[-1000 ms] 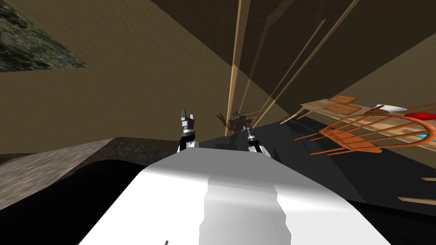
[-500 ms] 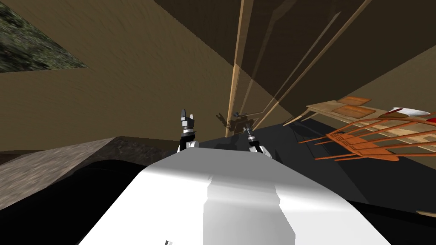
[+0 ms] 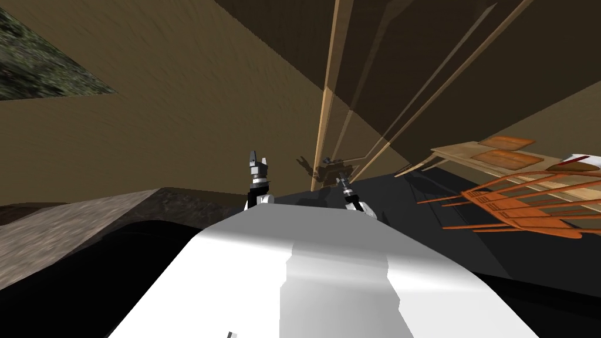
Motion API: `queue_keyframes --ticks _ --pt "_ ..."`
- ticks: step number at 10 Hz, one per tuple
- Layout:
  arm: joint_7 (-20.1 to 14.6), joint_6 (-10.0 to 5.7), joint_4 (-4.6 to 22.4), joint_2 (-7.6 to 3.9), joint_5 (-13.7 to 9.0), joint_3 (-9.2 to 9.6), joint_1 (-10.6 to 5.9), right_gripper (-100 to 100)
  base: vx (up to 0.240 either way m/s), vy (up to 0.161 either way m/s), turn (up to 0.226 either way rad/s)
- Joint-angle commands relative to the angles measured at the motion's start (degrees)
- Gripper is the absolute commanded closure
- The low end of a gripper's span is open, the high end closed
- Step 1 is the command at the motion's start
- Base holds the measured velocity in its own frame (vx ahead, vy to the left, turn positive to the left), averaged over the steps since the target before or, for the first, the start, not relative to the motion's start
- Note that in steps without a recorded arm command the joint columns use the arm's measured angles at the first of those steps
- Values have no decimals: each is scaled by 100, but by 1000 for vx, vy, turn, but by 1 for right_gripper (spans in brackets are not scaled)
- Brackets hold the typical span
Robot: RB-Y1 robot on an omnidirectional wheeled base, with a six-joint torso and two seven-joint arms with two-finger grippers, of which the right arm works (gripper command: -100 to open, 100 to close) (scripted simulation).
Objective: Pull the door open
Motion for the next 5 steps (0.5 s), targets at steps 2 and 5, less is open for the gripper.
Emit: queue_keyframes --ticks 2,5 --pt "-119 -88 375 -93 69 16 -134 -100 87 -29 69" --pt "-224 -195 751 -180 130 27 -271 -100 81 -40 46"
